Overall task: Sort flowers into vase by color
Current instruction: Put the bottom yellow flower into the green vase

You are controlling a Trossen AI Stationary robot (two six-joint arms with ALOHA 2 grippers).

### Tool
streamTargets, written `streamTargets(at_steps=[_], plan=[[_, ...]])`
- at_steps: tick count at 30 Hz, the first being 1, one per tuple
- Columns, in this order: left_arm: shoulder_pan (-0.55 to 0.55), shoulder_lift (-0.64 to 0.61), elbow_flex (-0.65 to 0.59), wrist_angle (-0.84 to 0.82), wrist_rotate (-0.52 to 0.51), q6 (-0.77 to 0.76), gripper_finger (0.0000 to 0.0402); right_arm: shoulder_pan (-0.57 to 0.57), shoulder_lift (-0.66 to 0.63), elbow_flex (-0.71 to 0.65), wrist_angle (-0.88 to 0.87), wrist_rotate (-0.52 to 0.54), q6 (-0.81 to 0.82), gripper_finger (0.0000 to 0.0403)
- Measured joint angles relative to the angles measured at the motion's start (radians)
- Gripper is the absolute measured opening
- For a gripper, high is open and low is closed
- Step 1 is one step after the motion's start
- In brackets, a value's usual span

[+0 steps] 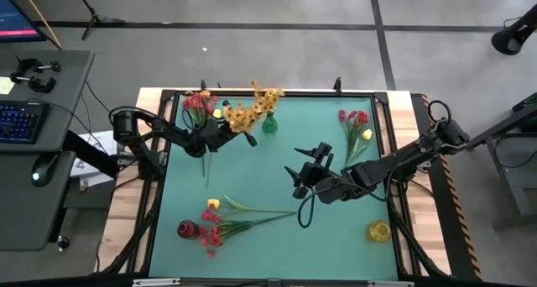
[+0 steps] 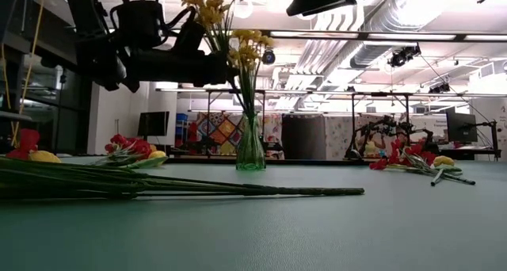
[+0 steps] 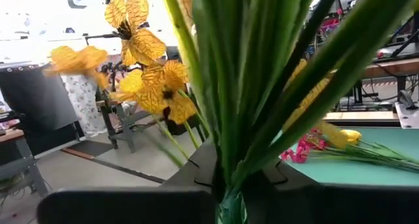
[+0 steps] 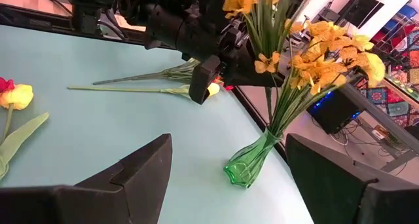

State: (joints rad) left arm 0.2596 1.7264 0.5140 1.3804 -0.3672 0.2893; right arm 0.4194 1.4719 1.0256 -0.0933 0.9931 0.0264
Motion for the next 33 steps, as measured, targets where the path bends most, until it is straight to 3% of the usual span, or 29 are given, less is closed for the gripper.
streamTargets(at_steps=[15,33], plan=[[0.0,-0.021,0.0,-0.013,0.016,-0.027,0.0107,0.0,0.0,0.0,0.0,-0.002,0.0,0.0286],[0.0,-0.293,0.0,-0.343,0.035,-0.095,0.0136,0.0,0.0,0.0,0.0,-0.006,0.0,0.0286]])
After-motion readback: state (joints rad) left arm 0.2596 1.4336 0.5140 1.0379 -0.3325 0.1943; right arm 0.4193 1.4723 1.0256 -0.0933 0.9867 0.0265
